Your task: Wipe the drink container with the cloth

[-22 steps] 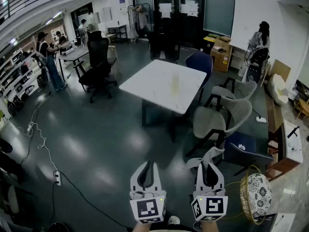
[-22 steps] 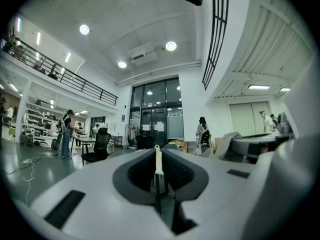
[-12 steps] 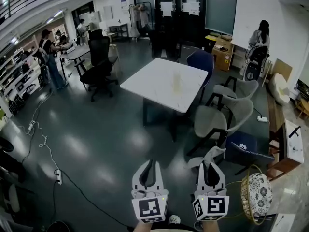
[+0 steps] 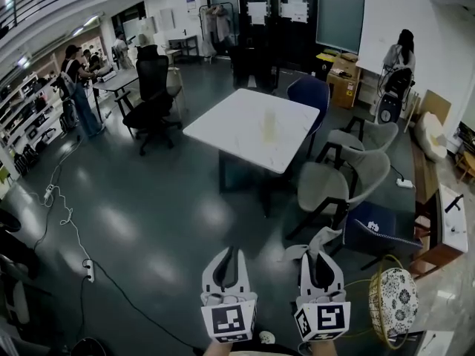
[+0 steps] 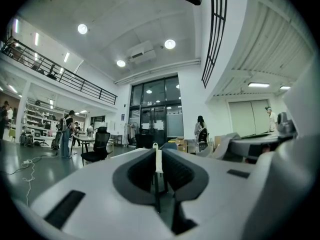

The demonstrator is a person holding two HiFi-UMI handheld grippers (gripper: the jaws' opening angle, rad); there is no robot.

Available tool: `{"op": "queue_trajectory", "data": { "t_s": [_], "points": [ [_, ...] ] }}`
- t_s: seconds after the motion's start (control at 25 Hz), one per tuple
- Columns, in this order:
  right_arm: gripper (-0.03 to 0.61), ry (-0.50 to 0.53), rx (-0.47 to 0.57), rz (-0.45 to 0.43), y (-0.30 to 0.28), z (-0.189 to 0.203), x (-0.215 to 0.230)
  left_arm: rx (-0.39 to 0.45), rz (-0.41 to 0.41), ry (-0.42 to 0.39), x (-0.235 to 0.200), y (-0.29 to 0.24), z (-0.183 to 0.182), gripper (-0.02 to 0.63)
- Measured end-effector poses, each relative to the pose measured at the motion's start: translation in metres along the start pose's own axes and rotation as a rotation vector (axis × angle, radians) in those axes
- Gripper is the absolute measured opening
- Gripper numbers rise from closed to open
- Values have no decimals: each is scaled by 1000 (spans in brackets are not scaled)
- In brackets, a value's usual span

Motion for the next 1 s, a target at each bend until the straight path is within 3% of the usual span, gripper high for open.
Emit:
{"op": "queue_trajectory", "data": {
  "t_s": [0.16, 0.32, 1.0],
  "points": [
    [57, -13, -15, 7, -3, 6, 11, -23, -9, 35, 6, -8, -1, 43],
    [57, -12, -24, 16, -21, 6, 17, -13, 4, -3, 0, -30, 3, 43],
    [57, -15, -22, 58, -166, -6, 35, -14, 57, 24, -47, -174, -7, 43]
  ]
}}
Point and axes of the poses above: the fingertips, and each gripper's own axes: y backward along the fingers, x to its right, z out of its underside, the point moved 9 cm from there along y, backward along the fingers, and after that the axes turned 6 degrees about -z, right-handed, at the moved point
